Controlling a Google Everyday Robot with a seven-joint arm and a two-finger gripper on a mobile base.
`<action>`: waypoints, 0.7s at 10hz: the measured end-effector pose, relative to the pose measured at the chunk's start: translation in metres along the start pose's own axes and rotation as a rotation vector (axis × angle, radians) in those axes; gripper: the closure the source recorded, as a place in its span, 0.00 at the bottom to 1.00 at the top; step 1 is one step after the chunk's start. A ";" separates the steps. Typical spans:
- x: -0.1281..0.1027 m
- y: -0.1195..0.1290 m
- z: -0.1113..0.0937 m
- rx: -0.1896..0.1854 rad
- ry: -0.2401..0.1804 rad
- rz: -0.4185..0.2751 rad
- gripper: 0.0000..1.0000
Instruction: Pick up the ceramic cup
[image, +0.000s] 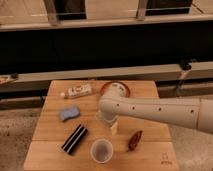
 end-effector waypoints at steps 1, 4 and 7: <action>0.004 0.000 -0.006 0.002 0.009 0.004 0.20; 0.011 0.000 -0.027 0.000 0.030 0.018 0.20; 0.013 0.011 -0.054 -0.018 0.031 0.052 0.20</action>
